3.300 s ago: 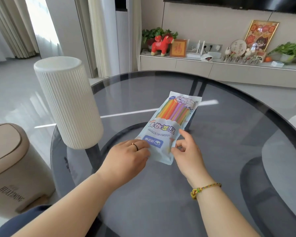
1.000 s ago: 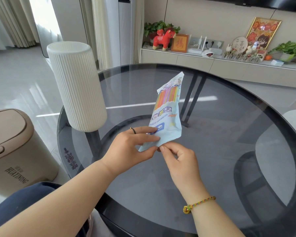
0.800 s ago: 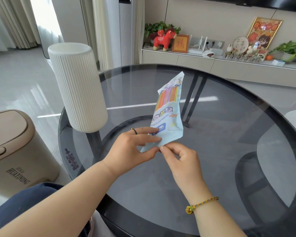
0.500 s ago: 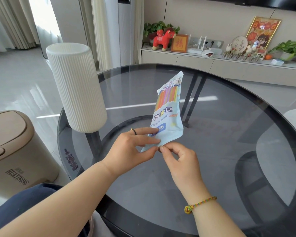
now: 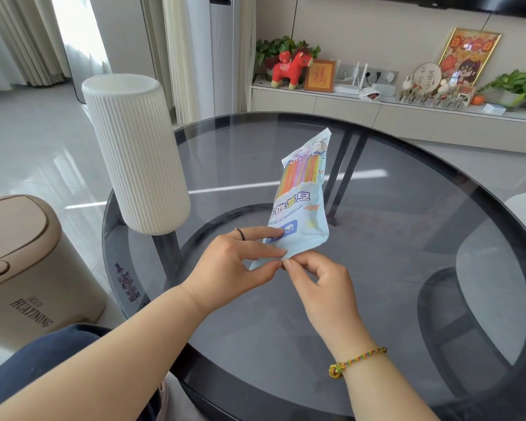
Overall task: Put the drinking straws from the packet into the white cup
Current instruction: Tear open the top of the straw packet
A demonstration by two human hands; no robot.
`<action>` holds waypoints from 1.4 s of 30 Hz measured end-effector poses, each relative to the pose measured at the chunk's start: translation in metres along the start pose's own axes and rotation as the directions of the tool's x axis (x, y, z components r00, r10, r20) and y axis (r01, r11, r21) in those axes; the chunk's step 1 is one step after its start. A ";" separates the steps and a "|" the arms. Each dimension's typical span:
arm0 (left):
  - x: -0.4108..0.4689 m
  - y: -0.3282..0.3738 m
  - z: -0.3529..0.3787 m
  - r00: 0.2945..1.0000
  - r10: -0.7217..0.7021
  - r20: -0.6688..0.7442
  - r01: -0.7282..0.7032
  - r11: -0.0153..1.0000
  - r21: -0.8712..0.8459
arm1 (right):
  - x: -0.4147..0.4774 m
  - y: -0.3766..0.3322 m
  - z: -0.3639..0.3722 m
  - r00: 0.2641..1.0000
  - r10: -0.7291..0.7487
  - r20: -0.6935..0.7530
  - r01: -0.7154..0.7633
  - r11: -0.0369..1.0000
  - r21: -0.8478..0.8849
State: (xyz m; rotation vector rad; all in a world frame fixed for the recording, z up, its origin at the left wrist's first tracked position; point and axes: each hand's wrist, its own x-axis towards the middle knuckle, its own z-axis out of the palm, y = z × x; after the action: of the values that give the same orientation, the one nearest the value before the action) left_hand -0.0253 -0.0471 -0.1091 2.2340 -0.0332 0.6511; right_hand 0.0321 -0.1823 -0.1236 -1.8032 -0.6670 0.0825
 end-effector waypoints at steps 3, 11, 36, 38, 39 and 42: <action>0.000 0.001 -0.001 1.000 0.001 0.017 -0.001 1.000 0.013 | 0.000 0.001 0.002 0.999 -0.020 -0.028 0.019 0.999 -0.046; 0.000 0.003 0.001 1.000 0.005 0.029 -0.006 0.999 0.034 | -0.003 -0.002 0.007 0.994 0.030 -0.107 -0.033 0.999 -0.023; 0.002 0.007 0.011 0.958 0.204 -0.203 -0.154 0.959 0.237 | 0.001 -0.010 0.009 0.986 0.150 -0.070 -0.149 0.989 0.017; 0.004 0.008 0.008 0.937 0.225 -0.266 -0.146 0.947 0.288 | 0.000 -0.007 0.010 0.975 0.189 -0.114 -0.189 0.982 0.009; 0.008 0.008 0.004 0.923 0.201 -0.329 -0.106 0.952 0.287 | 0.000 -0.006 0.011 0.970 0.210 -0.122 -0.211 0.978 0.002; 0.015 0.002 -0.009 0.877 0.143 -0.458 -0.017 0.963 0.267 | 0.000 -0.004 0.011 0.962 0.239 -0.134 -0.244 0.969 -0.028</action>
State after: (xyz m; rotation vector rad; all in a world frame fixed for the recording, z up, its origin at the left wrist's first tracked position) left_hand -0.0164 -0.0391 -0.0955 2.2601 0.2179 1.3010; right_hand 0.0259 -0.1721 -0.1243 -1.9085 -0.3567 0.1141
